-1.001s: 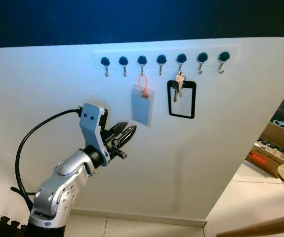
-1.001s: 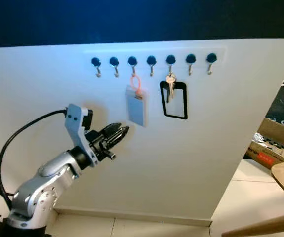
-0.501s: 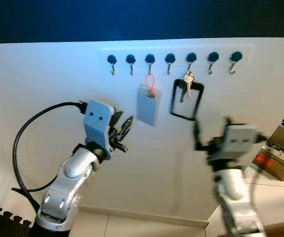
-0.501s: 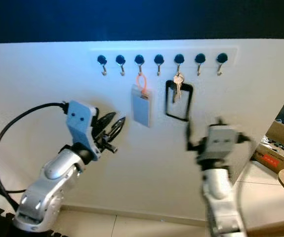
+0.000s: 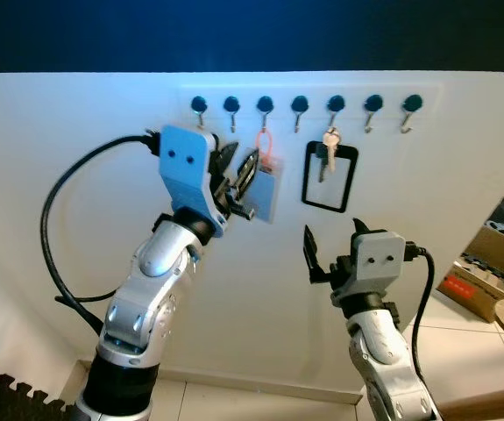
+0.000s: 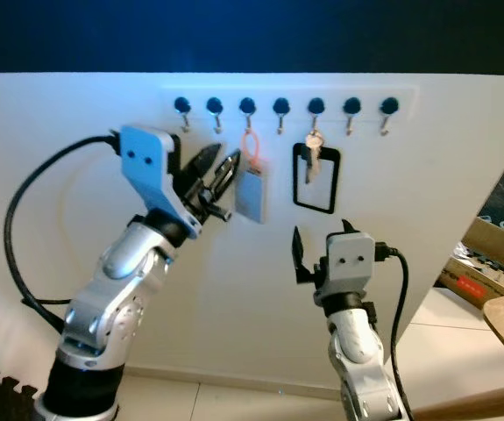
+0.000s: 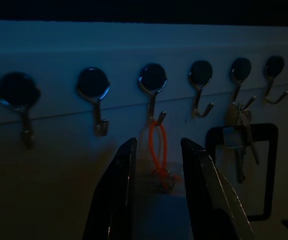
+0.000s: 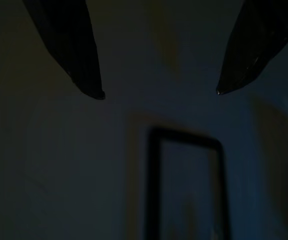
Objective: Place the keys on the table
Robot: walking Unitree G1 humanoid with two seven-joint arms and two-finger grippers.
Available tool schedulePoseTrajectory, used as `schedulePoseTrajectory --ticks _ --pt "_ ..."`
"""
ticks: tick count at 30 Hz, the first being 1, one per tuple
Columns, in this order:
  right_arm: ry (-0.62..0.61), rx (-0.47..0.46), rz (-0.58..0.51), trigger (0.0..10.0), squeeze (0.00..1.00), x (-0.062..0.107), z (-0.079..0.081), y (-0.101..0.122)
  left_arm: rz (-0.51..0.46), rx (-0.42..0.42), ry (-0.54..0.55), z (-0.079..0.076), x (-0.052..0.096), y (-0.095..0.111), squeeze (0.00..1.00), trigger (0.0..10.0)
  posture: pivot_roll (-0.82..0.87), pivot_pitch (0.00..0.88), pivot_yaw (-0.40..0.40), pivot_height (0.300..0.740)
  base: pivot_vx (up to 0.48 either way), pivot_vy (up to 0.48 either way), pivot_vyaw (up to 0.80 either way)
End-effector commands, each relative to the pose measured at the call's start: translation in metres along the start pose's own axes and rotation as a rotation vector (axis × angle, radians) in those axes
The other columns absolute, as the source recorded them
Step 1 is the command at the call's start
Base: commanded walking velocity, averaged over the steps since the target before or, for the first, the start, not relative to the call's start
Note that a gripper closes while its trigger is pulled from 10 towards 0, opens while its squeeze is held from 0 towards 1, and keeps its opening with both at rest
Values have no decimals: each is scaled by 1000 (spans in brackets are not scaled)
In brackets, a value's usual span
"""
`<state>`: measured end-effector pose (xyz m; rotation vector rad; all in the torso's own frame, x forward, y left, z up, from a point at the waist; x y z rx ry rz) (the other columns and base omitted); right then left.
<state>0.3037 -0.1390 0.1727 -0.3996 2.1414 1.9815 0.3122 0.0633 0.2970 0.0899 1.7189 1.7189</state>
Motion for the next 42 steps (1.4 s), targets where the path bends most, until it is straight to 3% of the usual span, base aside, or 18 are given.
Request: schedulePoseTrajectory --ticks 1,6,13,21,22,23,24,25,26,34,36,42 --pt "-5 5 25 10000 0 2 1 -5 8 -4 -13 0 -3 -3 0 10000 11 117 50 740 0 0 0" --pt "1 -8 15 10000 0 0 9 -1 54 -11 -16 6 -15 -15 0 10000 3 121 58 740 0 0 0" --pt "-4 -14 12 10000 0 1 8 1 59 16 13 12 -22 -17 0 10000 -5 124 61 740 0 0 0" --pt "-2 -16 8 10000 0 0 8 2 54 19 21 14 -23 -18 0 10000 -8 120 57 740 0 0 0" --pt "-1 -16 8 10000 0 -1 9 2 52 19 21 15 -23 -18 0 9373 -8 120 57 740 0 0 0" --pt "1 -16 9 10000 0 -1 9 2 51 19 21 15 -23 -18 0 6235 -8 120 57 740 0 0 0" --pt "1 -16 9 10000 0 -1 9 2 51 19 21 15 -23 -18 0 6235 -8 120 57 740 0 0 0" --pt "6 -18 10 10000 0 -1 10 1 50 21 17 15 -22 -19 0 2275 -3 115 52 740 0 0 0" --pt "7 -18 11 10000 0 -1 10 1 50 21 16 14 -21 -19 0 0 0 110 51 740 0 0 0" --pt "13 -20 17 10000 0 -2 12 -1 39 14 17 16 -18 -16 0 0 3 106 50 740 0 0 0" --pt "14 -21 18 10000 0 -2 12 -1 33 9 25 18 -18 -14 0 10000 3 107 50 740 0 0 0" --pt "12 -24 24 10000 0 -1 12 -3 -31 13 17 20 -17 3 0 10000 6 109 49 740 0 0 0"
Point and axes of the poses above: a point about 5 cm out from each wrist's last joint towards the gripper, its own x axis pointing back from the gripper into the wrist, its own y axis along the axis of the wrist's last joint, z = x × y, the point moved 2 cm from there along -x, pointing out of the wrist towards the gripper, and after that the axes turned 2 degrees about -x, right-handed, at the moved point
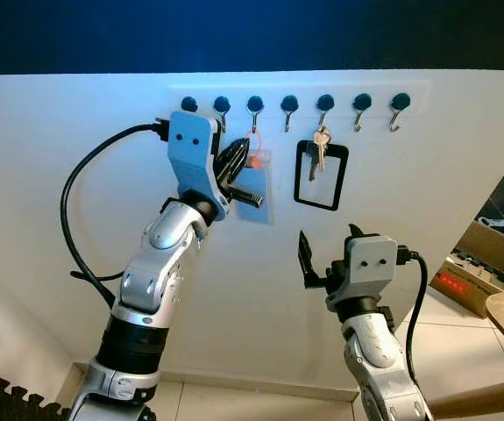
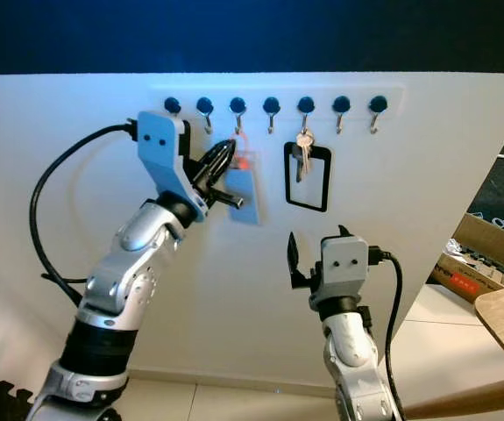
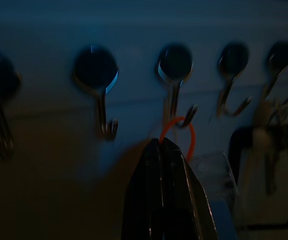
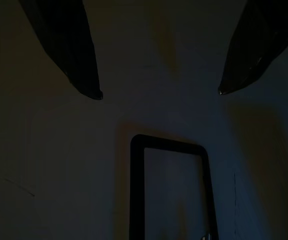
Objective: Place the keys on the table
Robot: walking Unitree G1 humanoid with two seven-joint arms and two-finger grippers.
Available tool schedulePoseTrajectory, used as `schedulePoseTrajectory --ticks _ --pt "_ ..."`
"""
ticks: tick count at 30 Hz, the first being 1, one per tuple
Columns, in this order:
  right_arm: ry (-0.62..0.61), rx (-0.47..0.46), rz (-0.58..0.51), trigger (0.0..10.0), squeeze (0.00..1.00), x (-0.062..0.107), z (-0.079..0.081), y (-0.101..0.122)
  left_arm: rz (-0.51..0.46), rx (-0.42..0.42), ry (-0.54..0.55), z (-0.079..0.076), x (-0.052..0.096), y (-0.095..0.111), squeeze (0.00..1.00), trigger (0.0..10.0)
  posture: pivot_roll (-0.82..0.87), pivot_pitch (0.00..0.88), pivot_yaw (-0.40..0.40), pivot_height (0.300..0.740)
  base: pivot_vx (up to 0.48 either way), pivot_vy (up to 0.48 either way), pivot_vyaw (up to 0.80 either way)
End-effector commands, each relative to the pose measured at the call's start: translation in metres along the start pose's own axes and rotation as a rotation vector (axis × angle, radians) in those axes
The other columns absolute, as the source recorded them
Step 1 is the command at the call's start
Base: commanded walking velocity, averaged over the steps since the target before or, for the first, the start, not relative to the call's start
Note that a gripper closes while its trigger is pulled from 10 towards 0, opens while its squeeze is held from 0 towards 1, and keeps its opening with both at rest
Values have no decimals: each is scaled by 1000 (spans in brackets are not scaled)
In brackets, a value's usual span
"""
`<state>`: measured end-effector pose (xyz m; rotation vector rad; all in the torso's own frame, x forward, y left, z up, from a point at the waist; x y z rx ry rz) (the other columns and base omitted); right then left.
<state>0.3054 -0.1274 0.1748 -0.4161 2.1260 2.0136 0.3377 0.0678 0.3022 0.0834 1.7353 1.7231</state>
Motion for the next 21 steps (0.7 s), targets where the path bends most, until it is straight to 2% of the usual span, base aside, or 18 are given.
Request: schedulePoseTrajectory --ticks 1,5,11,15,18,21 --pt "-1 1 23 10000 0 2 0 -5 -36 8 1 3 2 8 0 10000 6 109 49 740 0 0 0" --pt "1 0 25 10000 0 1 1 -6 -97 -3 -27 -2 -2 26 0 10000 5 106 50 740 0 0 0" --pt "2 -4 24 10000 0 0 1 -6 -120 -41 -64 -9 -2 35 0 10000 9 102 51 740 0 0 0" --pt "1 -4 24 10000 0 0 1 -6 -103 -52 -86 -13 4 31 0 10000 6 101 56 740 0 0 0" --pt "-7 -5 24 10000 0 1 0 -6 -55 -111 -125 -20 18 21 0 10000 6 102 56 740 0 0 0" --pt "-10 -5 22 10000 0 1 -1 -5 -15 -146 -125 -23 25 13 0 10000 12 103 54 740 0 0 0"
Point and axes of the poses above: a point about 5 cm out from each wrist's last joint towards the gripper, its own x axis pointing back from the gripper into the wrist, its own y axis along the axis of the wrist's last joint, z = x × y, the point moved 2 cm from there along -x, pointing out of the wrist towards the gripper, and after that the axes turned 2 degrees about -x, right-handed, at the moved point
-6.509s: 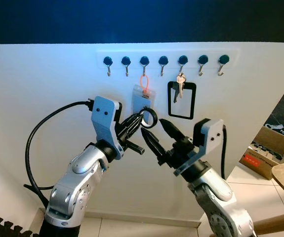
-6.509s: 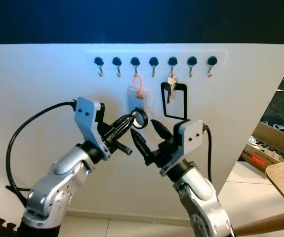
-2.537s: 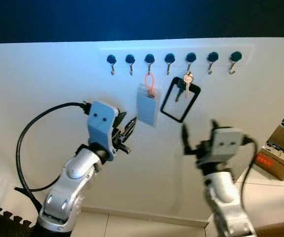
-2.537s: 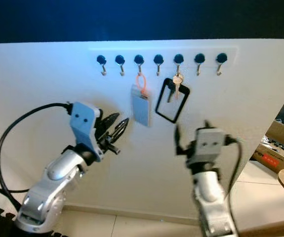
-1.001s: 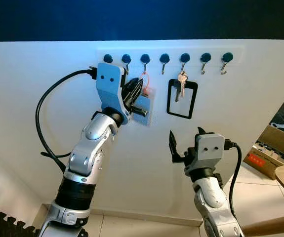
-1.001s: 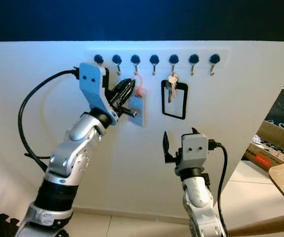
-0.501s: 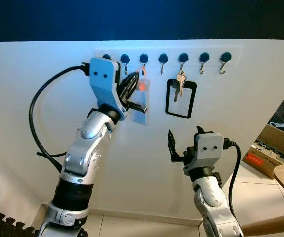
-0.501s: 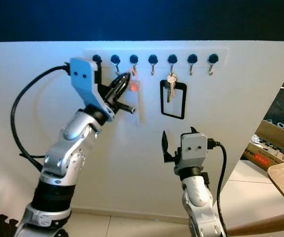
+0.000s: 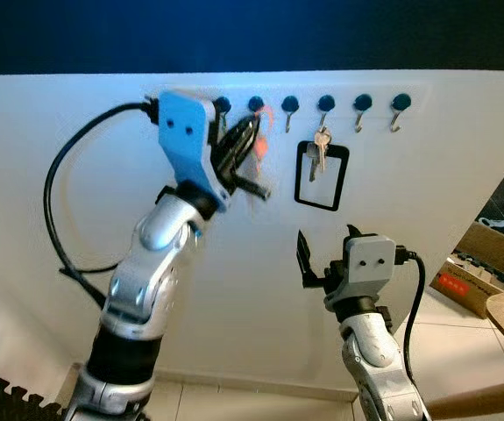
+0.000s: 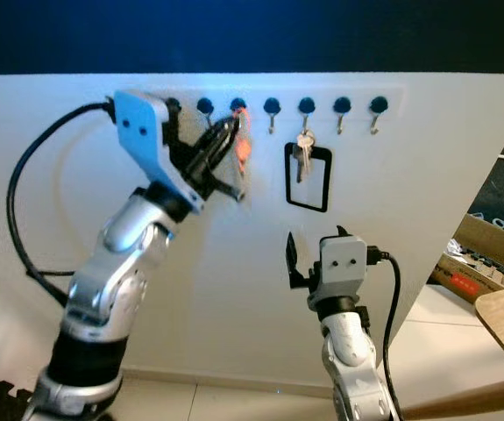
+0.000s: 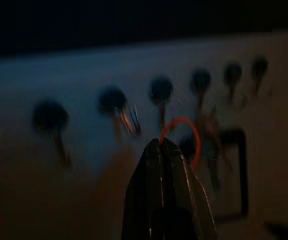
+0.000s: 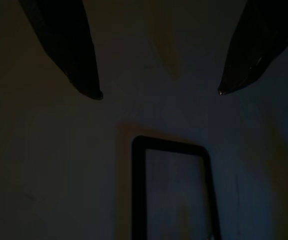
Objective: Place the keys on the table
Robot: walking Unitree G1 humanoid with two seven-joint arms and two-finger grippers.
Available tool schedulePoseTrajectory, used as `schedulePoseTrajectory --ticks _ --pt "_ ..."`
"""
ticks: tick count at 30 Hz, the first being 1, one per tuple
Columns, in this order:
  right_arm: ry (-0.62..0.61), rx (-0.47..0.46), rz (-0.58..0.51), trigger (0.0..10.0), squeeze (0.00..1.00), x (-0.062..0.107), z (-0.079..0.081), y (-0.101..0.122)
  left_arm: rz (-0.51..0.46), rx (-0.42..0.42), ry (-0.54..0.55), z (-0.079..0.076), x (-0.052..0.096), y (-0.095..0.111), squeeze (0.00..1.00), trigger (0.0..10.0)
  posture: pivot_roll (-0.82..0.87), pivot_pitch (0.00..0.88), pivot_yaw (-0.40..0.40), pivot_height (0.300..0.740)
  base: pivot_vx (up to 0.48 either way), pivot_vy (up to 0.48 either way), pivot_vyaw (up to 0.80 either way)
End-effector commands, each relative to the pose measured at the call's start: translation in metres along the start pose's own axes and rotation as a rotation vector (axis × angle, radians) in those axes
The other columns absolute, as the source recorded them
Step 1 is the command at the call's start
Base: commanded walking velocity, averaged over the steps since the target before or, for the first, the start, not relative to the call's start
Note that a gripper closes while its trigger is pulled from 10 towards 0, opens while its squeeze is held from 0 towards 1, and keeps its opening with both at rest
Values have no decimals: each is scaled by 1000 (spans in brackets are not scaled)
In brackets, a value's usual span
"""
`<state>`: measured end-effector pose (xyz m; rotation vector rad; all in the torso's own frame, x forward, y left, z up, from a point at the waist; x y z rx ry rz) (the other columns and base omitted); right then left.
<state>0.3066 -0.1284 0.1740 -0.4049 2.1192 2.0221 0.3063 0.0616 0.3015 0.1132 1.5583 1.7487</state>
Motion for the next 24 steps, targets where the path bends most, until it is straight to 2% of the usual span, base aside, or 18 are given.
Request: schedulePoseTrajectory --ticks 1,2,3,4,7,8,10,24 --pt "-3 1 17 10000 0 2 0 -4 13 -45 -11 -2 3 2 0 10000 12 103 54 740 0 0 0" --pt "-3 -3 14 10000 0 1 -1 -3 48 -67 -16 -7 7 -7 0 10000 18 103 52 740 0 0 0" --pt "-3 -3 14 10000 0 1 -1 -3 48 -67 -16 -7 7 -7 0 10000 18 103 52 740 0 0 0" --pt "0 -7 7 10000 0 -1 0 -1 82 -107 -29 -14 12 -17 0 10000 21 104 47 740 0 0 0" --pt "2 -10 2 10000 0 -3 0 1 102 -134 -41 -19 16 -23 0 10000 21 104 47 740 0 0 0" --pt "5 -13 -4 10000 0 -4 1 2 110 -129 -43 -22 18 -26 0 10000 24 105 43 740 0 0 0" --pt "12 -17 -10 10000 0 -6 1 4 87 -71 -37 -27 17 -19 0 10000 29 103 36 740 0 0 0" --pt "27 -25 -15 10000 0 -8 4 5 28 36 -59 -38 13 -2 0 10000 29 107 39 740 0 0 0"
Point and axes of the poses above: a point about 5 cm out from each wrist's last joint towards the gripper, its own x axis pointing back from the gripper into the wrist, its own y axis along the axis of the wrist's last joint, z = x × y, the point moved 2 cm from there along -x, pointing out of the wrist towards the gripper, and after that the axes turned 2 degrees about -x, right-handed, at the moved point
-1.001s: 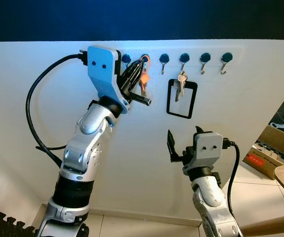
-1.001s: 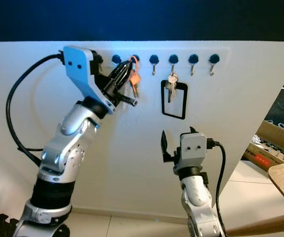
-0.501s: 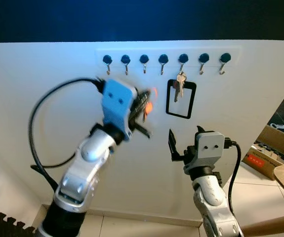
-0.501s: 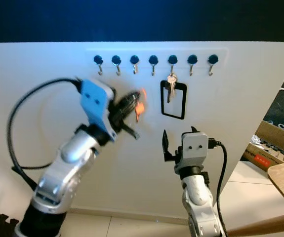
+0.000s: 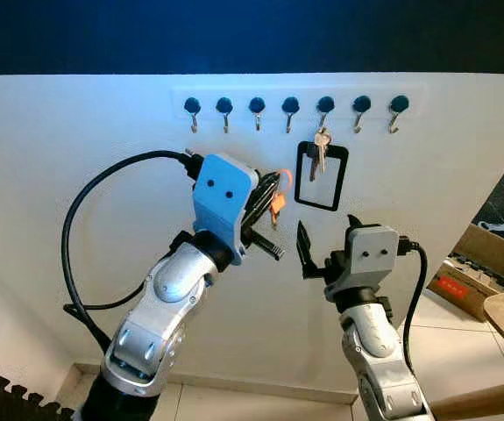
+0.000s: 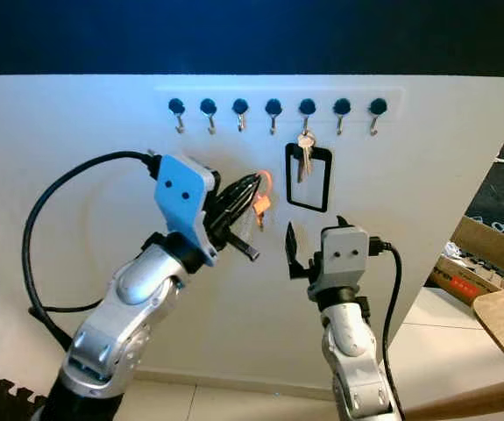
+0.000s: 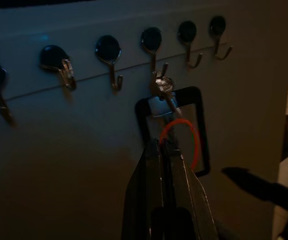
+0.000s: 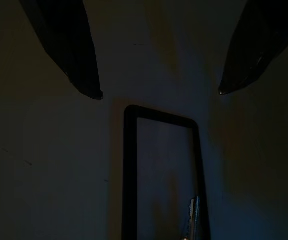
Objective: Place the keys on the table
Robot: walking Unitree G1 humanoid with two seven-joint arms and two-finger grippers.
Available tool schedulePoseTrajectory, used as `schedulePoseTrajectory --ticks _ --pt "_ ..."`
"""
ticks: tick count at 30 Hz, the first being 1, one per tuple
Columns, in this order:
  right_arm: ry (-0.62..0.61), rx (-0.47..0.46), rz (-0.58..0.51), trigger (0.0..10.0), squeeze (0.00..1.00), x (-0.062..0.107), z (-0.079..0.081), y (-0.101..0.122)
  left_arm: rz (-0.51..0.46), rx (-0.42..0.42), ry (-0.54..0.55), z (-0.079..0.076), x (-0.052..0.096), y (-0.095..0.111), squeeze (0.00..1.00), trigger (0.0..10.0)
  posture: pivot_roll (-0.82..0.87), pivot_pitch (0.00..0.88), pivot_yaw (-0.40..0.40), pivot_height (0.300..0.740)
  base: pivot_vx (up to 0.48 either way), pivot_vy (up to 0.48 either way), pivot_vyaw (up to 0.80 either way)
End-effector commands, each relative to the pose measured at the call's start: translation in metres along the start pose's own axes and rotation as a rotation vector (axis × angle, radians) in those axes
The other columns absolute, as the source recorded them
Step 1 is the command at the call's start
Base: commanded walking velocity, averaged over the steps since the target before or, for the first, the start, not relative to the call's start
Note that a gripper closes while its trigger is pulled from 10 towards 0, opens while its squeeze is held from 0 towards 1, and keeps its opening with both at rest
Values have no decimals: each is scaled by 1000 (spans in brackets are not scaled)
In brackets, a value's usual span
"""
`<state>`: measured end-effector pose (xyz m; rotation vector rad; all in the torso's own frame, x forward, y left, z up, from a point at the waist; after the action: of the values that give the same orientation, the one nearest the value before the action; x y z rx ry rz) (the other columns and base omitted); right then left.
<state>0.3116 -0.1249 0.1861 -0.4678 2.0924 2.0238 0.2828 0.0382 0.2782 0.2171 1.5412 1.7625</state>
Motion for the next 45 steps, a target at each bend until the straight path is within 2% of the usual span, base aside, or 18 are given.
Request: schedulePoseTrajectory --ticks 1,8,25,30,32,34,36,37,38,42,45 --pt "6 -11 22 10000 0 1 2 -5 -32 29 -6 -2 1 9 0 10000 29 107 39 740 0 0 0" --pt "8 -19 5 10000 0 -5 3 0 -43 79 -26 -6 0 14 0 10000 26 111 38 740 0 0 0" --pt "31 -48 -17 10000 0 -11 9 7 -71 110 -65 -15 -4 25 0 10000 28 116 32 740 0 0 0" --pt "156 -129 -80 10000 0 -17 28 26 -63 108 -75 -17 -5 23 0 10000 27 116 38 740 0 0 0" --pt "245 -168 -110 10000 0 -21 42 37 -62 107 -81 -18 -6 23 0 10000 26 114 39 740 0 0 0" --pt "278 -190 -117 10000 0 -22 47 41 -61 107 -83 -19 -6 23 0 10000 25 113 40 740 0 0 0" --pt "364 -228 -136 10000 0 -27 61 49 -63 108 -91 -19 -6 23 0 10000 23 112 40 740 0 0 0" --pt "364 -228 -136 10000 0 -27 61 49 -63 108 -91 -19 -6 23 0 10000 23 112 40 740 0 0 0" --pt "430 -247 -155 10000 0 -33 75 57 -65 110 -103 -21 -6 24 0 10000 23 110 39 740 0 0 0" --pt "475 -255 -180 10000 0 -36 83 65 -62 107 -107 -22 -6 23 0 10000 30 103 29 740 0 0 0" --pt "486 -250 -185 10000 0 -34 81 68 -59 102 -101 -22 -6 21 0 10000 31 101 26 740 0 0 0"
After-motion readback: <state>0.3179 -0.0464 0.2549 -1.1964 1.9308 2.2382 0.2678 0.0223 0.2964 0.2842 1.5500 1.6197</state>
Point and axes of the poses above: a point about 5 cm out from each wrist's last joint towards the gripper, its own x axis pointing back from the gripper into the wrist, its own y axis along the axis of the wrist's last joint, z = x × y, the point moved 2 cm from there along -x, pointing out of the wrist towards the gripper, and after that the axes turned 2 degrees about -x, right-handed, at the moved point
